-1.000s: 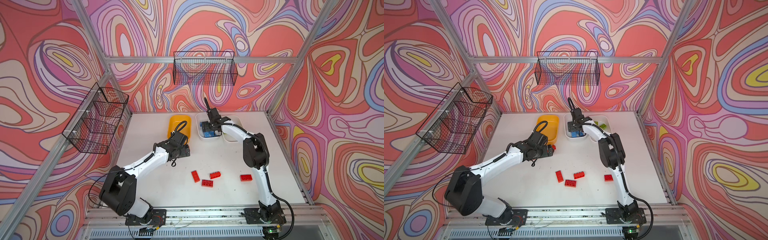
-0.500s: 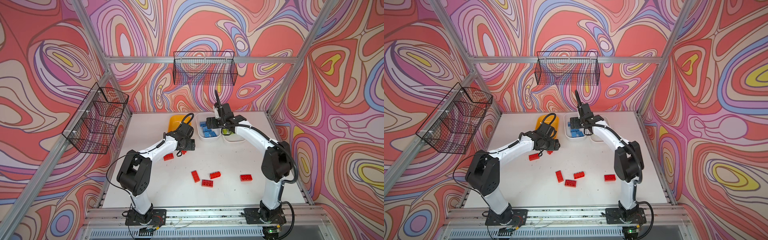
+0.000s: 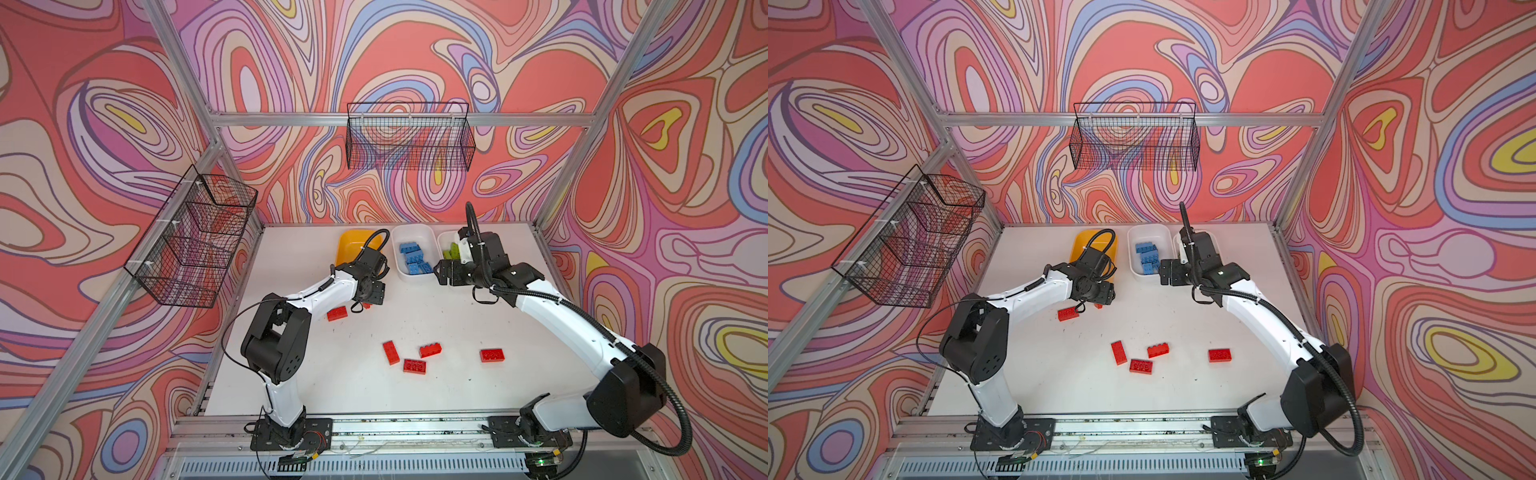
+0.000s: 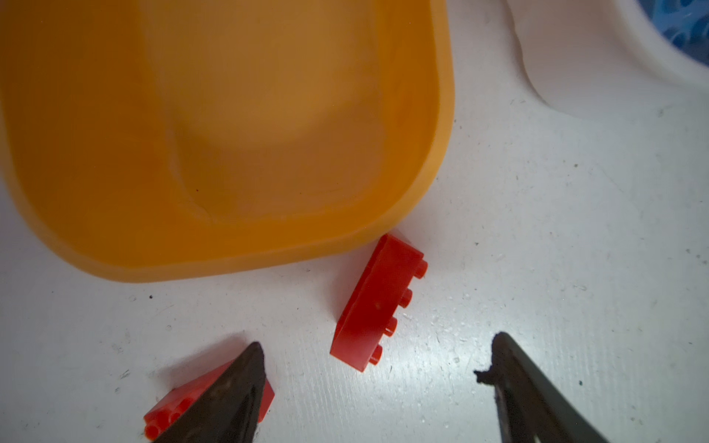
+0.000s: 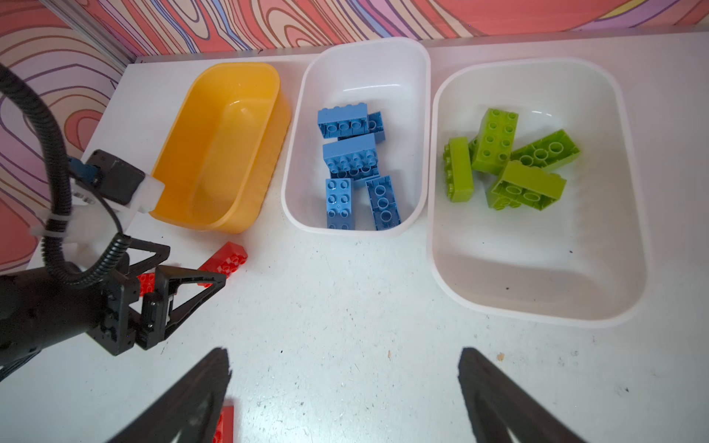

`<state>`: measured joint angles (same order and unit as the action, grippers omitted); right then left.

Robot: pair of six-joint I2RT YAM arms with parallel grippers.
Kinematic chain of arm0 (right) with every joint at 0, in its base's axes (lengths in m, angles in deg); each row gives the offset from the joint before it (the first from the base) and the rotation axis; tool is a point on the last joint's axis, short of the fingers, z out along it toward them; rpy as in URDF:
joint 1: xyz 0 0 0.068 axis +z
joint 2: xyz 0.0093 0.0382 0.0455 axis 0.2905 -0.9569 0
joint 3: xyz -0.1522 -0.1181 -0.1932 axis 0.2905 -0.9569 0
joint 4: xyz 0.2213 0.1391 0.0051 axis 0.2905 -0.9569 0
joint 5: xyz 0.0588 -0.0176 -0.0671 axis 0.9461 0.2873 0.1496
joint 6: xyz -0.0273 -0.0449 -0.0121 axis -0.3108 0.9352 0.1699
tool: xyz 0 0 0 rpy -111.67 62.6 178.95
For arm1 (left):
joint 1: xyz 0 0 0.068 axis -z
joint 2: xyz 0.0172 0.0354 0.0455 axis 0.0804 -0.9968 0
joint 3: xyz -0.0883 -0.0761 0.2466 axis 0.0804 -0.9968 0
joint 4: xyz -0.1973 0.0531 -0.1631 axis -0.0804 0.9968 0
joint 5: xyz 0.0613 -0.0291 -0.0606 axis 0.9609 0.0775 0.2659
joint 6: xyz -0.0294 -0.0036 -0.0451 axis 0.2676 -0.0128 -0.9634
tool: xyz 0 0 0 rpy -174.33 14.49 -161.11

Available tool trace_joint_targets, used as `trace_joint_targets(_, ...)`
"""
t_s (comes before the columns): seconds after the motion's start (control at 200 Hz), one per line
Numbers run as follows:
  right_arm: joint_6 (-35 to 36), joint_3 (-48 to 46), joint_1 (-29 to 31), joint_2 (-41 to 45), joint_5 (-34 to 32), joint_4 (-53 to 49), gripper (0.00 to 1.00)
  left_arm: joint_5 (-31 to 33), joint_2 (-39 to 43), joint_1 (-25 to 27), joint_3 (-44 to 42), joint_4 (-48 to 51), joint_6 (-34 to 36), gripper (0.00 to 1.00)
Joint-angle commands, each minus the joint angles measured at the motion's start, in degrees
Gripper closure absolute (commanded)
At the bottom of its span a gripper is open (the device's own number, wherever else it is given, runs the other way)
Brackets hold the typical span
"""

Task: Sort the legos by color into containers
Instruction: 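Release the blue brick with the right gripper while the left gripper grasps a red brick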

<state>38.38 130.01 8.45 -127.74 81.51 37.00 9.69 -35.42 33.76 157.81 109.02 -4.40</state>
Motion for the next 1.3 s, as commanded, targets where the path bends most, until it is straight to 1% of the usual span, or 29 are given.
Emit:
trace_joint_targets(0.0, -0.67, -0.89, -0.03, 2.04, 0.64, -0.58, 0.02, -1.54, -2.24, -0.34, -0.86, -1.68, 1.18, 0.26)
trace_joint_targets(0.125, -0.63, -1.36, 0.02, 2.56, 0.43, -0.32, 0.02, -2.93, -3.17, -0.34, -2.10, -3.67, 0.82, 0.30)
trace_joint_targets(0.27, -0.75, -2.40, 0.02, 2.41, 1.05, 0.52, 0.02, -1.47, -4.27, -0.41, -2.08, -4.16, 0.63, 0.35)
trace_joint_targets(0.376, -1.00, -3.04, 0.02, 2.56, 1.05, 0.64, 0.02, -1.47, -4.69, -0.35, -2.01, -4.56, 0.81, 0.43)
trace_joint_targets(0.481, -1.10, -3.36, -0.03, 3.37, 0.96, 0.15, 0.02, -2.17, -5.92, -0.37, -0.83, -3.52, 0.91, 0.54)
trace_joint_targets(0.551, -1.04, -3.97, -0.02, 4.41, 0.96, 0.37, 0.02, -2.15, -6.14, -0.36, -0.95, -3.79, 0.84, 0.56)
trace_joint_targets(0.601, -1.11, -4.44, 0.01, 4.85, 1.04, 0.47, 0.02, -2.27, -6.04, -0.35, -1.58, -4.51, 0.73, 0.61)
trace_joint_targets(0.666, -1.39, -5.25, -0.01, 5.40, 1.35, 0.64, 0.02, -2.20, -5.95, -0.33, -1.99, -4.65, 0.55, 0.66)
trace_joint_targets(0.741, -1.76, -6.48, -0.03, 5.96, 1.45, 1.09, 0.02, -2.35, -6.17, -0.38, -2.32, -4.63, 0.47, 0.70)
trace_joint_targets(0.811, -2.03, -7.12, 0.02, 6.65, 1.29, 1.18, 0.02, -2.44, -6.44, -0.36, -2.35, -4.36, 0.29, 0.80)
trace_joint_targets(0.931, -2.40, -7.70, -0.06, 8.54, 0.62, 0.87, 0.02, -2.58, -5.87, -0.35, -2.12, -2.86, -0.47, 0.93)
trace_joint_targets(1.122, -2.60, -7.64, 0.04, 10.23, 0.03, 0.61, 0.02, -2.51, -2.35, -0.40, -2.26, -0.44, -1.44, 0.94)
trace_joint_targets(1.297, -2.61, -7.00, -0.03, 11.05, 0.25, 0.38, 0.02, -2.68, 1.13, -0.41, -0.67, 2.85, -2.69, 0.97)
